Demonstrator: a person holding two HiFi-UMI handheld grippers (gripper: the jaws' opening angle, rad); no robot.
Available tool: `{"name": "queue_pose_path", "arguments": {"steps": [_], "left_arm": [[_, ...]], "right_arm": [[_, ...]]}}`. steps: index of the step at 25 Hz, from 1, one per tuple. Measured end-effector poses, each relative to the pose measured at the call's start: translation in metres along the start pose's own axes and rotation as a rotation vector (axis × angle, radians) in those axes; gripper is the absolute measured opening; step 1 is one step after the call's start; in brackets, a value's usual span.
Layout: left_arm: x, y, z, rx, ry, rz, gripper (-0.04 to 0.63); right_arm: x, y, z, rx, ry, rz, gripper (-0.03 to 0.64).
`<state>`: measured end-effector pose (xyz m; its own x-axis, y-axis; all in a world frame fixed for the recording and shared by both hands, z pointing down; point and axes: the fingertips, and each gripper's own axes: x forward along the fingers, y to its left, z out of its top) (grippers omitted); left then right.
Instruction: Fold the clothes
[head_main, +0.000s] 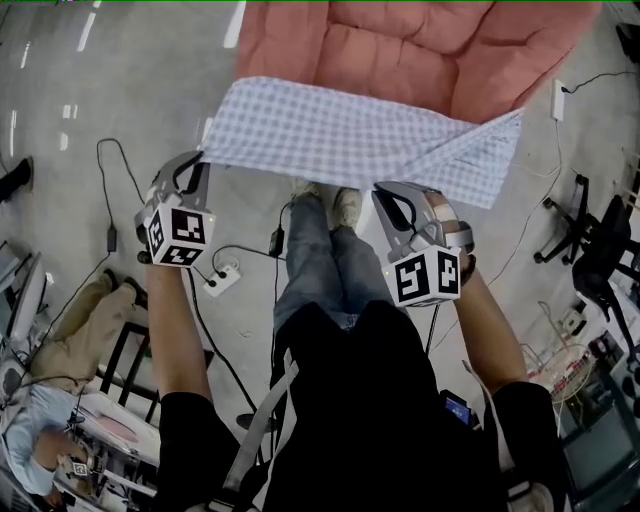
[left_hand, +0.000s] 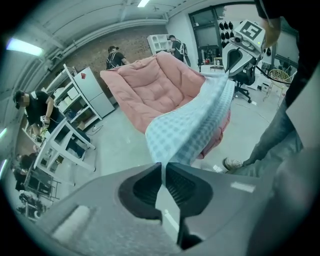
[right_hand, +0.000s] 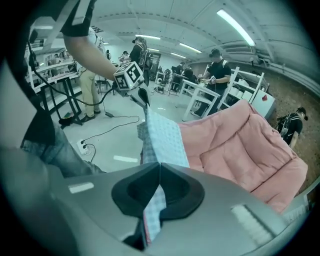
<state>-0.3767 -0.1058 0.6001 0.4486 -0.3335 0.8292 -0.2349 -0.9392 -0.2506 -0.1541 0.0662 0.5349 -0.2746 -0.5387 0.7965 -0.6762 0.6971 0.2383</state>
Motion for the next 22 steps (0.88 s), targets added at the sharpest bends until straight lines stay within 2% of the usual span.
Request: {"name": "queue_pose_path", "arguments": {"steps": [4,9,13,15,21,22], "left_arm": [[0.008,-0.019,-0.018,-0.072,0.004,0.006,0.029],[0.032,-0.038,-0.044,-0.151,0.016,0.002,0.034],[0.031,-0.043,-0.046,-0.207,0.019,-0.003,0.04],[0.029,-0.044,-0.041,-0.223,0.018,-0.019,0.056],[0.032,-0.064,-0.033,-0.302,-0.018,-0.113,0.187],[0.033,-0.068,-0.031,-0.314,-0.022,-0.122,0.187]], "right_arm": [[0.001,0.017,-0.008,0.064,-0.005,0.039,0.008],[0.025,0.033,-0.027,0.027,0.016,0.039,0.008],[0.037,0.04,-0.039,-0.004,0.022,0.038,0.008],[0.042,0.041,-0.044,-0.021,0.02,0.043,0.008],[0.05,0.046,-0.054,-0.021,0.038,0.057,0.008],[0.052,0.047,-0.056,-0.018,0.045,0.06,0.008]]}}
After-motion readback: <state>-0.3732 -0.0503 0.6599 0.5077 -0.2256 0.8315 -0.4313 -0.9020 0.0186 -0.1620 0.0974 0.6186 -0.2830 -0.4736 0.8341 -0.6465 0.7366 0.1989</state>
